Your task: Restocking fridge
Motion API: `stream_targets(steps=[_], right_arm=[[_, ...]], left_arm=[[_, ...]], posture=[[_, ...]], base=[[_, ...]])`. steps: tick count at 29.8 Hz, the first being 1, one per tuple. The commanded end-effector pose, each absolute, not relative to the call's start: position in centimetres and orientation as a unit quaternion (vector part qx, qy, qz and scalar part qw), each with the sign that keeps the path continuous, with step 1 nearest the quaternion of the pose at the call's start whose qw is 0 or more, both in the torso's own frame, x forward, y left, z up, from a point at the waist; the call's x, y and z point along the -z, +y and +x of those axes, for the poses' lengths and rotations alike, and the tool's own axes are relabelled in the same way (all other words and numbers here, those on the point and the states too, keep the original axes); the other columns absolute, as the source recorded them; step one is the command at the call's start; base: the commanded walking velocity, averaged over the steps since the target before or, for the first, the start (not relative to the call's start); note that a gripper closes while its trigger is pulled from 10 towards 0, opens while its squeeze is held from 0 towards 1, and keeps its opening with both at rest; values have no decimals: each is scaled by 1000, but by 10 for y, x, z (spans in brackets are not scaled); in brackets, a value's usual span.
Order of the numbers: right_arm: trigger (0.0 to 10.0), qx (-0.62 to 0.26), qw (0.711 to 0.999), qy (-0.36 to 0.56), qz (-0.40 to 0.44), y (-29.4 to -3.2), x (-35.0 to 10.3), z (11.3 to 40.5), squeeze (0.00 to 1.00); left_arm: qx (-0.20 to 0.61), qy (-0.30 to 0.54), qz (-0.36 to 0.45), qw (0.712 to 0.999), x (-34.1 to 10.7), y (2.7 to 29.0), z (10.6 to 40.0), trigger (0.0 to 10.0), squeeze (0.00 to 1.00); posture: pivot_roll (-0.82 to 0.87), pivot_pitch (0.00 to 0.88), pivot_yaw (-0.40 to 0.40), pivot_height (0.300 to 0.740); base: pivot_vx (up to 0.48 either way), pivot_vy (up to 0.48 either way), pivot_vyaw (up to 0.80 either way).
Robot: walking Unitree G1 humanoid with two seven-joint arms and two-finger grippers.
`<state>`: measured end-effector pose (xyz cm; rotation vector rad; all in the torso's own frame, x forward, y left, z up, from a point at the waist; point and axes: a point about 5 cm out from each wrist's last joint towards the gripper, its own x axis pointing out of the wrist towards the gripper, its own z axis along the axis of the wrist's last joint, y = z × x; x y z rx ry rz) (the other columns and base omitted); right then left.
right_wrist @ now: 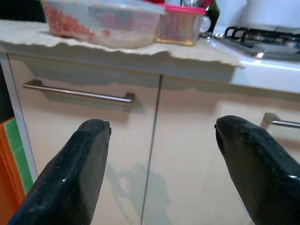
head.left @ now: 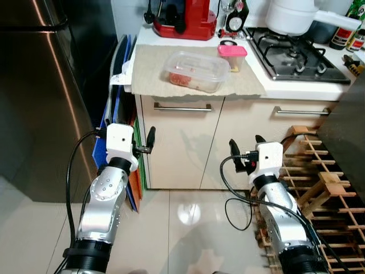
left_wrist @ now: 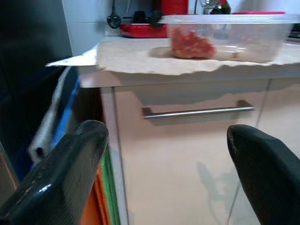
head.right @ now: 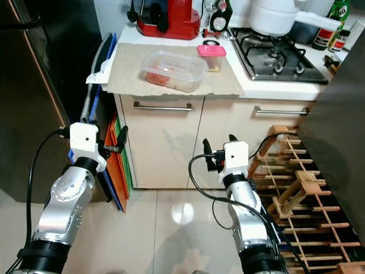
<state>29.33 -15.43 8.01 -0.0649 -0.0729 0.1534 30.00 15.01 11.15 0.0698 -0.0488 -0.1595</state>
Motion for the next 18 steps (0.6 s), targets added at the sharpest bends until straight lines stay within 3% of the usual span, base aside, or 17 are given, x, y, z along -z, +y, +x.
stream_targets(steps=[1,4,11,18], right_arm=[[10000,-64,997,-34,-38,-163,-79,294,12],[10000,-65,997,-33,-39,-163,-78,294,16],[10000,-69,996,-36,-39,-160,-78,295,12],[10000,-75,993,-82,-49,-156,-99,301,12]], left_arm=[[88,-28,35,995,-113,144,303,10000,0],[85,-29,35,995,-114,146,304,10000,0],[65,-29,39,997,-116,154,308,10000,0],[52,-61,28,996,-126,156,309,10000,0]], posture=[[10,0,-25,740],[11,0,-23,740],[13,0,-21,740],[12,0,-25,740]], base=[[0,-458,0],[0,-454,0],[0,0,0],[391,0,0]])
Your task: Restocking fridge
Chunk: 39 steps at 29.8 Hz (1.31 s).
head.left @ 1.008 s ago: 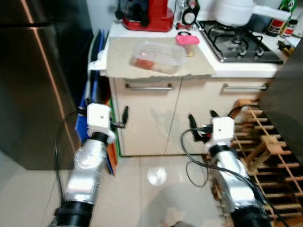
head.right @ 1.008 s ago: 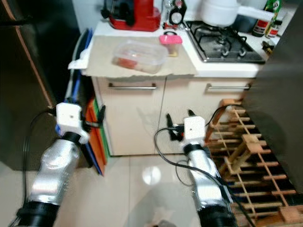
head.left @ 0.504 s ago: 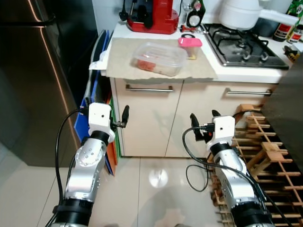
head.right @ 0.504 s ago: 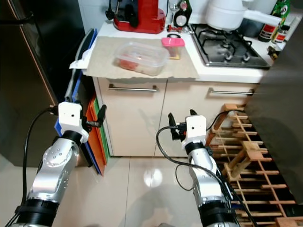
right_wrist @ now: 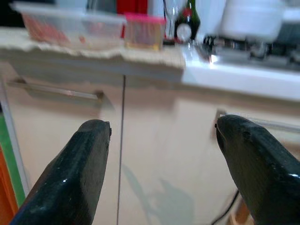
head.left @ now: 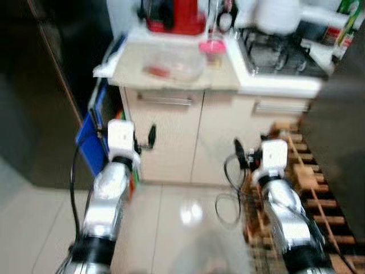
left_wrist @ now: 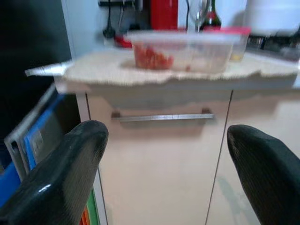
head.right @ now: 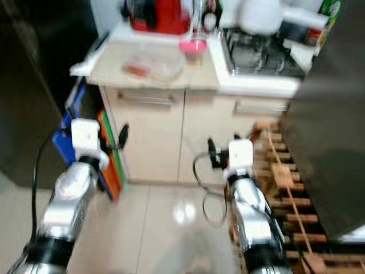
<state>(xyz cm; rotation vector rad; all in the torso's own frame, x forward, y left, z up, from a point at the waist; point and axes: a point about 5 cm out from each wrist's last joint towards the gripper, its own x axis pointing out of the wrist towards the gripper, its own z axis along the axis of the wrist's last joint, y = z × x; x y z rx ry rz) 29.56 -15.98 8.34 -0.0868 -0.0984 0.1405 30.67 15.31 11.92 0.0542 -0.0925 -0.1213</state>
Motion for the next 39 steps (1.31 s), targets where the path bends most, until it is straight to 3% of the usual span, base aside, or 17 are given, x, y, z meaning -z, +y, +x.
stream_targets(steps=[1,24,39], right_arm=[[10000,-72,993,-86,-47,-156,-101,303,12],[10000,-76,990,-114,-13,-147,-124,317,16],[10000,-99,987,-122,38,-154,-153,328,0]], left_arm=[[50,-62,27,996,-127,157,309,10000,0],[26,-77,30,996,-138,161,316,10000,0],[4,-52,41,998,-137,174,322,10000,0]], posture=[[13,0,-25,740],[14,2,-23,740],[11,19,-15,740]], base=[[439,0,0],[459,0,0],[0,0,0]])
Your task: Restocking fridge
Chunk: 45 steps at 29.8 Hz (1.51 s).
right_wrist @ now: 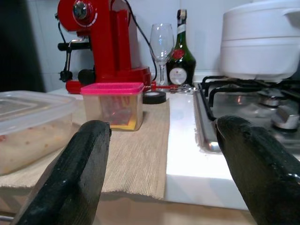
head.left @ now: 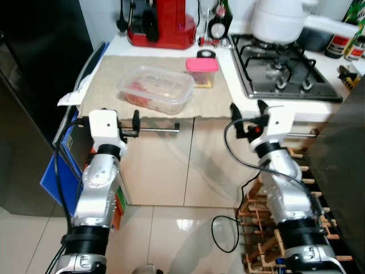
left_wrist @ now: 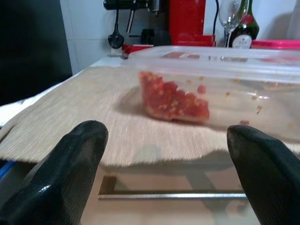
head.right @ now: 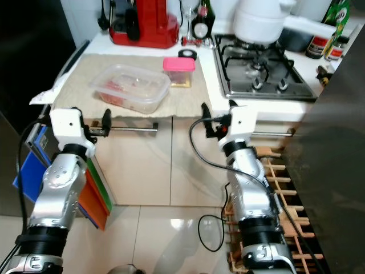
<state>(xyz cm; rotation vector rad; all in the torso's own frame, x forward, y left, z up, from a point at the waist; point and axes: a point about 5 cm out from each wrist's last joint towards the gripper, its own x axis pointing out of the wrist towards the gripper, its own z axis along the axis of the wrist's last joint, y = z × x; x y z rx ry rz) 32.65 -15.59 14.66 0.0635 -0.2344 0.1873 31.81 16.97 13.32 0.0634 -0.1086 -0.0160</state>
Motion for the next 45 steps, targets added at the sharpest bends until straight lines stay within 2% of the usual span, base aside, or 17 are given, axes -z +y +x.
stream_targets(steps=[1,9,16,18,20,23,28,35,45], right_arm=[[10000,-99,987,-121,38,-154,-153,328,0],[10000,-108,988,-103,44,-151,-147,323,0],[10000,-109,988,-91,53,-150,-141,317,0],[10000,-113,989,-83,56,-150,-137,313,0],[10000,-113,989,-81,56,-150,-137,312,0],[10000,-115,989,-67,62,-152,-132,309,0],[10000,-121,989,-56,58,-153,-128,305,4],[10000,-125,989,-51,58,-154,-128,300,8],[10000,-127,989,-47,61,-153,-127,300,0]], left_arm=[[3,-53,44,998,-139,176,323,10000,0],[10,-49,48,998,-166,200,339,10000,0],[20,-25,11,999,-192,218,360,10000,0],[7,-7,-34,999,-204,232,371,10000,0],[2,-5,-37,999,-206,234,372,10000,0],[-9,0,-114,993,-220,247,380,10000,0],[3,3,-167,986,-226,247,389,10000,0],[82,18,-242,967,-238,230,401,10000,0],[110,28,-235,965,-241,225,405,10000,0]], posture=[[12,24,-16,740],[13,35,-13,740],[1,48,-5,740],[-12,54,-6,740],[-12,54,-6,740],[-17,61,-19,740],[-30,68,-27,740],[-50,75,-27,740],[-42,75,-16,740]], base=[[0,0,0],[0,0,0],[0,0,0],[0,0,0],[0,0,0],[0,0,0],[0,0,0],[0,0,0],[0,0,0]])
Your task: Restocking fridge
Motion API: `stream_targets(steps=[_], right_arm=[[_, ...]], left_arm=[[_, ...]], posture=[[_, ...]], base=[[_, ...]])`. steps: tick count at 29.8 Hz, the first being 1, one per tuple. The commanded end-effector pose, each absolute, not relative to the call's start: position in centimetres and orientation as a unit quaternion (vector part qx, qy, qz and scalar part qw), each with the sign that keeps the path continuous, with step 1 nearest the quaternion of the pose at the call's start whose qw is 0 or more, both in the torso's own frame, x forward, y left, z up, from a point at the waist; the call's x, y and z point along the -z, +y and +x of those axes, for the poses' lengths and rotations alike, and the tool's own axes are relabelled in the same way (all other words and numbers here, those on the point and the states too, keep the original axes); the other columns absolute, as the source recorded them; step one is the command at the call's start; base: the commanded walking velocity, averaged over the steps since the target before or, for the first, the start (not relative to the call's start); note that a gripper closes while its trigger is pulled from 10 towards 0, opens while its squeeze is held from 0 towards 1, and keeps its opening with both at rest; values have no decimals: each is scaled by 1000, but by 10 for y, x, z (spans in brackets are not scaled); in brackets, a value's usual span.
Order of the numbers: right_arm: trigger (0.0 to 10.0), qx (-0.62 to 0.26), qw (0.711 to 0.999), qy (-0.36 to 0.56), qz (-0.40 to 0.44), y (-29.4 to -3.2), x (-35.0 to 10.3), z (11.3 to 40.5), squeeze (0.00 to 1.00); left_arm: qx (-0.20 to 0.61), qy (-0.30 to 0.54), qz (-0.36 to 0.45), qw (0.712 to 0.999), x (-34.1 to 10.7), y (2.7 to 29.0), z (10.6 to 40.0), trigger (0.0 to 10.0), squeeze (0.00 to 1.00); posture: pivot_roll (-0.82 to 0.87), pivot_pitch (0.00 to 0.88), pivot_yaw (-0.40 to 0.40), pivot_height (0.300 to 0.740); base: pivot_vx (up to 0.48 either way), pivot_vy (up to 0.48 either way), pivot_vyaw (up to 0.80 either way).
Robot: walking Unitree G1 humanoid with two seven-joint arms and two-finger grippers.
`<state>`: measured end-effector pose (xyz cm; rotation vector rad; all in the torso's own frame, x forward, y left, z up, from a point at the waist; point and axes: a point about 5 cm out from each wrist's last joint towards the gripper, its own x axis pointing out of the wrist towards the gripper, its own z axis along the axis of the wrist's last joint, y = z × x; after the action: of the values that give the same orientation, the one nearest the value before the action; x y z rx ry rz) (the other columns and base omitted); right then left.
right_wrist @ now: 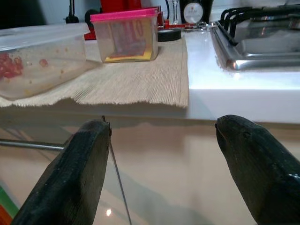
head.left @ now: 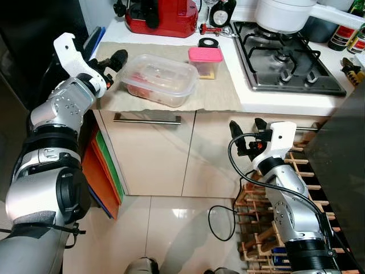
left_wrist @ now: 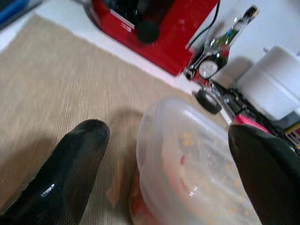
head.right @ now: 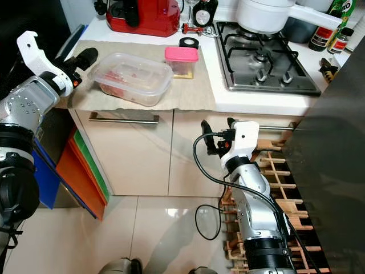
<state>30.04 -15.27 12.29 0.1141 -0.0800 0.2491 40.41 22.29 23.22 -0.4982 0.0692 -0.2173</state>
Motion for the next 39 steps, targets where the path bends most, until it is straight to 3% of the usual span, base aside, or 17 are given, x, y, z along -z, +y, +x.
stream_targets(steps=[1,10,21,33,34,36,37,39], right_arm=[[10000,-127,989,-46,62,-153,-126,300,8],[10000,-131,988,-40,65,-150,-123,299,0],[10000,-131,989,-39,63,-150,-121,299,0],[10000,-131,989,-34,67,-145,-118,296,4],[10000,-131,989,-34,67,-145,-118,296,4],[10000,-130,989,-34,67,-145,-117,296,4],[10000,-130,989,-34,67,-145,-117,296,0],[10000,-129,989,-33,67,-145,-117,296,4]], left_arm=[[113,29,-231,966,-241,226,405,10000,0],[95,55,-198,974,-229,238,403,10000,0],[145,46,-234,960,-232,218,407,10000,0],[156,103,-188,964,-204,190,409,10000,0],[149,105,-181,967,-203,191,409,5647,0],[143,106,-176,968,-202,191,409,5647,0],[137,109,-165,971,-200,192,409,0,0],[133,108,-161,972,-199,192,409,0,0]], posture=[[-41,74,-16,740],[-41,53,-10,740],[-42,43,-6,740],[-47,58,-2,740],[-48,58,-2,740],[-48,58,-2,740],[-47,57,-2,740],[-47,58,-1,740]], base=[[0,0,0],[0,0,0],[0,0,0],[0,0,0],[0,0,0],[0,0,0],[0,0,0],[0,0,0]])
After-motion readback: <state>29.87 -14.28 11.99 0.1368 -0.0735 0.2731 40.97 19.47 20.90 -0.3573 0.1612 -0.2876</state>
